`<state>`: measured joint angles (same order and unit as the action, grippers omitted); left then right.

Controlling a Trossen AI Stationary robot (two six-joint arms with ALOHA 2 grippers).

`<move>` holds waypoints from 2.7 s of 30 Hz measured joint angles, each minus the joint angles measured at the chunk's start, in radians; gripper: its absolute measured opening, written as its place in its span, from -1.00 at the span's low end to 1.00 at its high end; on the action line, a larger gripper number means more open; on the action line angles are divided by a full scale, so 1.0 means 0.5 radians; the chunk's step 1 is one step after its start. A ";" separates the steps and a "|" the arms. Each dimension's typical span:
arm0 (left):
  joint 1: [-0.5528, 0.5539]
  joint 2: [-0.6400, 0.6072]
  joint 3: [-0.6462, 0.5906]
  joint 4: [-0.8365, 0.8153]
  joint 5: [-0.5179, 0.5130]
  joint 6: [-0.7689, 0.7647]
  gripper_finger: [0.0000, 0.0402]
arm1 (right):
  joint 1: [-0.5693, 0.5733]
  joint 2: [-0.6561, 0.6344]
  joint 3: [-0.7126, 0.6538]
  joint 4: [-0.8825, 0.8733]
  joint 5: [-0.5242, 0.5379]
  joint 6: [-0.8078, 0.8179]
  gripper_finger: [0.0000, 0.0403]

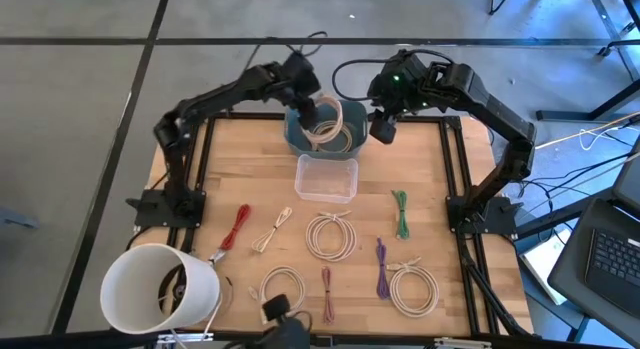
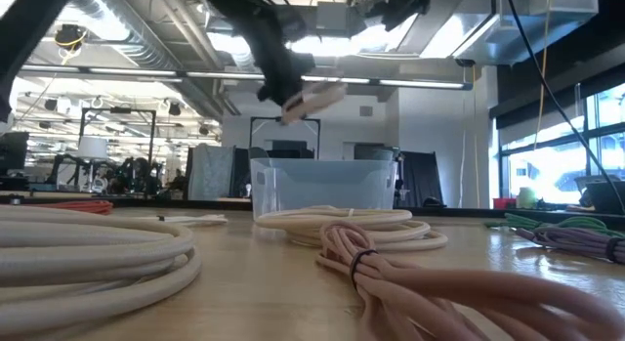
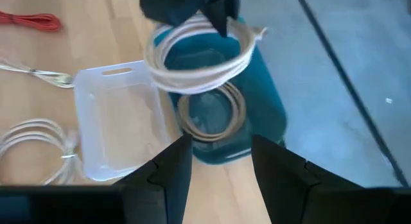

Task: Pick & Place USB Port
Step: Put the brown HDMI cable into the blue bin

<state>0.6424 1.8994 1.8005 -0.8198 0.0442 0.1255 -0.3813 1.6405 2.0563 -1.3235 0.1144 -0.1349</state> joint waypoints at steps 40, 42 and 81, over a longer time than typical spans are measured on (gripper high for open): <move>-0.091 0.651 0.126 0.163 -0.498 0.180 -0.78 | 0.000 0.000 0.000 0.031 0.065 -0.008 -0.19; -0.091 0.678 0.126 0.158 -0.505 0.175 -0.78 | 0.000 0.000 0.000 0.031 0.065 -0.008 -0.19; -0.223 0.185 0.123 0.063 -0.677 0.135 0.12 | 0.000 0.000 0.000 0.018 0.065 -0.040 -0.19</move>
<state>0.5307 1.9921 1.8618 -0.7886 -0.2941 0.1928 -0.3813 1.6405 2.0563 -1.3144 0.1467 -0.1547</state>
